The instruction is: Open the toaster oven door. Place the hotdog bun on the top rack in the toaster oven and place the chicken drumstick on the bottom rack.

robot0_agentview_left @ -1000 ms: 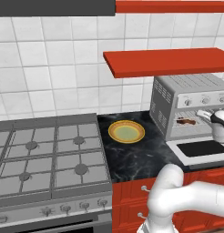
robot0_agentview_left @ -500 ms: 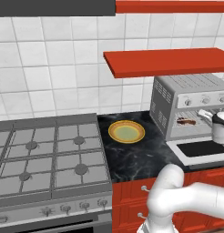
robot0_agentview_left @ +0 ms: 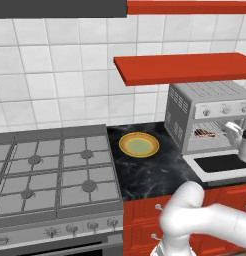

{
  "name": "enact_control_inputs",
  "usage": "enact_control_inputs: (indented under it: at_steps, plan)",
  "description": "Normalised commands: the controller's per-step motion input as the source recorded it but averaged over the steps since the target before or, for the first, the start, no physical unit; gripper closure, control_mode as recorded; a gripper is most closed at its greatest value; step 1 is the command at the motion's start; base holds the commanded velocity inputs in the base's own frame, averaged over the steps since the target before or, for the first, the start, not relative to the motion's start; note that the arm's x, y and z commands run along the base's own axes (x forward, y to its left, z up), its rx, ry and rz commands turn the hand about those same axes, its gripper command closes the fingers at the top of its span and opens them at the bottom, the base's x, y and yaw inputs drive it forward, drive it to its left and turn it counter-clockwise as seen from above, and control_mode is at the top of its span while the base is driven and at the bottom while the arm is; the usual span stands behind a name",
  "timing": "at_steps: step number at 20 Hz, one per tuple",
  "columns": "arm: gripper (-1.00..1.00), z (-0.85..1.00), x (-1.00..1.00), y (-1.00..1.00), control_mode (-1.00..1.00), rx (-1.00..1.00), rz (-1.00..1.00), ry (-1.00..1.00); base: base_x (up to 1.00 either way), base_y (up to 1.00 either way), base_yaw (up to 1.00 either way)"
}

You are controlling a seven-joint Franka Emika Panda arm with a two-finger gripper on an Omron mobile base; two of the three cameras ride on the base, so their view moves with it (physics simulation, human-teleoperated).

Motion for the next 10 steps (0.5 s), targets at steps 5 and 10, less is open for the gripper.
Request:
enact_control_inputs:
  at_steps: [5,10]
  plan:
    - [1.0,0.0,-0.91,-0.06,-1.0,0.16,0.0,0.0,0.0,0.0,0.0]
    - [1.0,0.09,-0.97,-0.15,-1.0,0.12,0.0,0.0,0.0,0.0,0.0]
